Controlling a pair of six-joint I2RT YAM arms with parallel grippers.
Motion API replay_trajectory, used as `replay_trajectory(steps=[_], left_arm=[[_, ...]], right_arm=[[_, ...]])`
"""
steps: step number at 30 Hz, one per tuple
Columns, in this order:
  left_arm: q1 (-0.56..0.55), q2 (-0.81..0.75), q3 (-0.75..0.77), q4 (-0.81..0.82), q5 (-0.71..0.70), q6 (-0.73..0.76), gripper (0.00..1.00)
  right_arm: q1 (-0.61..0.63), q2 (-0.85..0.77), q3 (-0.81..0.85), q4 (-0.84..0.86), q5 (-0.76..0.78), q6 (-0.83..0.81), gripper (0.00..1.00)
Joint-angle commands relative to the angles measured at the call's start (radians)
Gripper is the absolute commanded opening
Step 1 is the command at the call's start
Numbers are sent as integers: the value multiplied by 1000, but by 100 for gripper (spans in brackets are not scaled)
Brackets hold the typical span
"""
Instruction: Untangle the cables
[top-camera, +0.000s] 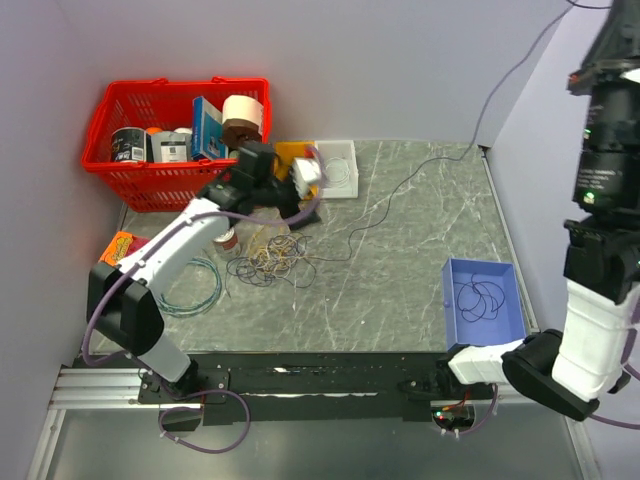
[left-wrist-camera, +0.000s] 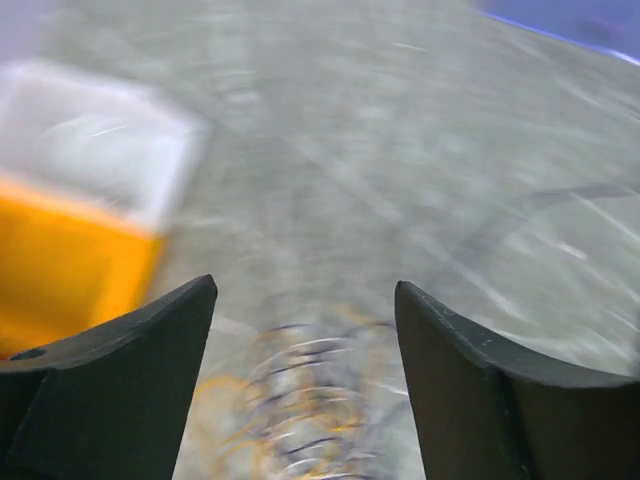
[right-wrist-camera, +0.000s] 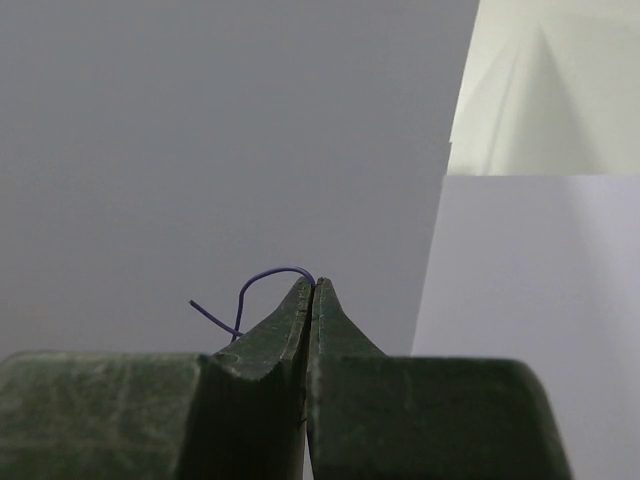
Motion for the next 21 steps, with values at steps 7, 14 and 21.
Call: replay_trajectory(steps=[7,14,21], left_arm=[[-195,99,-62,-151,123,247,92],[-226,211,-77,-30,0,234,88],[-246,305,-75,-16,11,230,66]], right_arm=[[-4,0,0,-17,-19,41,0],[-4,-15,-4,-22,-23,47,0],[-2,-30,-20,-12,-19,39,0]])
